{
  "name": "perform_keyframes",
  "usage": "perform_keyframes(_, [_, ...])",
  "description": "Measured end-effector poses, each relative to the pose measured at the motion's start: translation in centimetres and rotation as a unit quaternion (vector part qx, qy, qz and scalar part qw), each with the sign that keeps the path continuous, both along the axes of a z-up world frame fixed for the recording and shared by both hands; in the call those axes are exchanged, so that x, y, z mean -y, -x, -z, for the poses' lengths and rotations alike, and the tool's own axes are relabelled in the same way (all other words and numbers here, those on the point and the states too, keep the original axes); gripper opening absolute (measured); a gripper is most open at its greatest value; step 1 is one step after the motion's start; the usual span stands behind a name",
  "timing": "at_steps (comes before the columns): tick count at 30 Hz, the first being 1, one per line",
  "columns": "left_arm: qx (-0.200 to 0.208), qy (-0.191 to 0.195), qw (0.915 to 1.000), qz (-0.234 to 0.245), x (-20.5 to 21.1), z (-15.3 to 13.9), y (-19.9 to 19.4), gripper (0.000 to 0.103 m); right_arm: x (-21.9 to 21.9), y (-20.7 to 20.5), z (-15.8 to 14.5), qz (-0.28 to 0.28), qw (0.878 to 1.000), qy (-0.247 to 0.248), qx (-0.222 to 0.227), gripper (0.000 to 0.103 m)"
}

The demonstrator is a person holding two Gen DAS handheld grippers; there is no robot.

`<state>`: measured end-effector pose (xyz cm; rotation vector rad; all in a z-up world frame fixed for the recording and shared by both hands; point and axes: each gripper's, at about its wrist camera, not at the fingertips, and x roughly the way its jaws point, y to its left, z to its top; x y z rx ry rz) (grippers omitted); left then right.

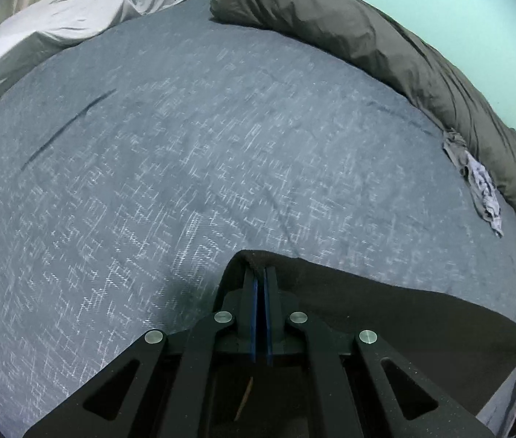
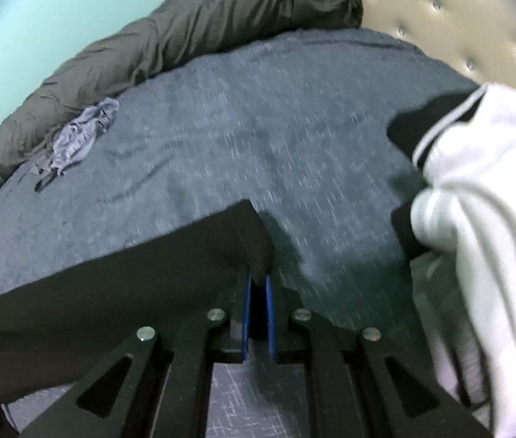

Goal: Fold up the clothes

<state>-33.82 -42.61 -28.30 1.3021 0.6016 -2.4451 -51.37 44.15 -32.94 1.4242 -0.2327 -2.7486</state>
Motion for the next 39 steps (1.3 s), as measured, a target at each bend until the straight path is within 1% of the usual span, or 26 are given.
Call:
perform_keyframes(2, [-0.004, 0.005, 1.0, 0.002, 0.3, -0.6, -0.3, 0.003, -0.5, -0.6, -1.1, -0.003, 0.999, 0.005, -0.032, 0.007])
perform_keyframes(5, [-0.024, 0.002, 0.9997, 0.008, 0.6, -2.2, -0.9, 0.003, -0.8, -1.1, -3.6, -0.009, 0.998, 0.01, -0.069, 0.007])
perform_keyframes(7, [-0.044, -0.003, 0.999, 0.002, 0.7, -3.4, -1.4, 0.003, -1.0, -1.4, -5.5, -0.01, 0.995, 0.015, -0.097, 0.007])
perform_keyframes(8, [-0.05, -0.006, 0.9987, -0.002, 0.8, -3.6, -1.6, 0.003, -0.9, -1.6, -6.4, -0.01, 0.993, 0.016, -0.113, 0.007])
perform_keyframes(10, [-0.059, -0.012, 0.9982, -0.009, 1.0, -3.8, -1.8, 0.003, -0.7, -1.7, -7.5, -0.015, 0.991, 0.016, -0.13, 0.007])
perform_keyframes(11, [-0.055, -0.013, 0.9984, -0.008, 1.0, -3.5, -1.7, 0.003, -0.6, -1.8, -7.9, -0.016, 0.99, 0.015, -0.138, 0.007])
perform_keyframes(14, [-0.029, -0.021, 0.9994, -0.003, 0.9, -2.1, -1.2, 0.003, -0.2, -1.6, -7.0, -0.013, 0.993, 0.0, -0.12, 0.007])
perform_keyframes(16, [-0.005, -0.023, 0.9997, 0.005, 0.4, -0.7, -0.6, 0.006, -0.1, -0.9, -5.1, -0.015, 0.996, -0.002, -0.082, 0.009])
perform_keyframes(18, [0.015, -0.021, 0.9996, 0.011, 0.0, 0.5, -0.1, 0.008, -0.1, -0.2, -2.4, 0.003, 1.0, -0.009, -0.015, 0.012])
perform_keyframes(19, [0.024, -0.018, 0.9995, 0.012, -0.2, 0.9, -0.1, 0.01, -0.2, -0.3, -1.6, 0.012, 1.0, -0.016, -0.006, 0.015])
perform_keyframes(20, [0.026, -0.016, 0.9995, 0.011, -0.1, 1.0, -0.3, 0.016, -0.3, -0.7, -1.3, 0.021, 1.0, -0.019, -0.006, 0.015])
perform_keyframes(21, [0.027, -0.011, 0.9995, 0.009, 0.2, 0.9, -0.5, 0.02, -0.6, -1.0, -1.2, 0.027, 0.999, -0.015, -0.012, 0.019])
perform_keyframes(22, [0.026, -0.007, 0.9996, 0.007, 0.4, 0.7, -0.7, 0.031, -0.9, -1.2, -1.2, 0.029, 0.999, -0.007, -0.018, 0.028])
perform_keyframes(23, [0.023, -0.006, 0.9997, 0.005, 0.7, 0.5, -1.0, 0.035, -1.2, -1.4, -1.3, 0.03, 0.999, -0.006, -0.021, 0.032])
perform_keyframes(24, [0.019, -0.007, 0.9998, 0.004, 1.0, 0.3, -1.4, 0.035, -1.5, -1.5, -1.6, 0.027, 0.999, -0.006, -0.026, 0.037])
perform_keyframes(27, [0.015, -0.006, 0.9999, 0.004, 1.5, -0.2, -2.3, 0.036, -2.0, -1.4, -2.2, 0.022, 0.999, -0.001, -0.032, 0.042])
perform_keyframes(29, [0.018, -0.011, 0.9997, 0.015, 1.6, -0.1, -2.5, 0.036, -2.1, -1.1, -2.3, 0.014, 0.999, 0.008, -0.03, 0.044])
perform_keyframes(31, [0.025, -0.006, 0.9993, 0.029, 1.4, 0.3, -2.9, 0.036, -1.6, -1.0, -2.4, -0.001, 1.0, 0.012, -0.026, 0.053])
perform_keyframes(33, [0.024, -0.014, 0.9991, 0.032, 1.2, 0.4, -3.7, 0.036, -1.1, -0.7, -2.1, -0.017, 0.999, 0.022, -0.017, 0.054])
perform_keyframes(36, [0.026, -0.017, 0.9986, 0.043, 0.8, 0.2, -5.5, 0.036, -0.1, -1.1, -1.0, -0.029, 0.999, 0.011, 0.006, 0.054])
perform_keyframes(39, [0.034, -0.015, 0.998, 0.051, 0.6, -0.3, -7.5, 0.036, -0.1, -2.0, -0.6, -0.023, 1.0, 0.014, 0.005, 0.054])
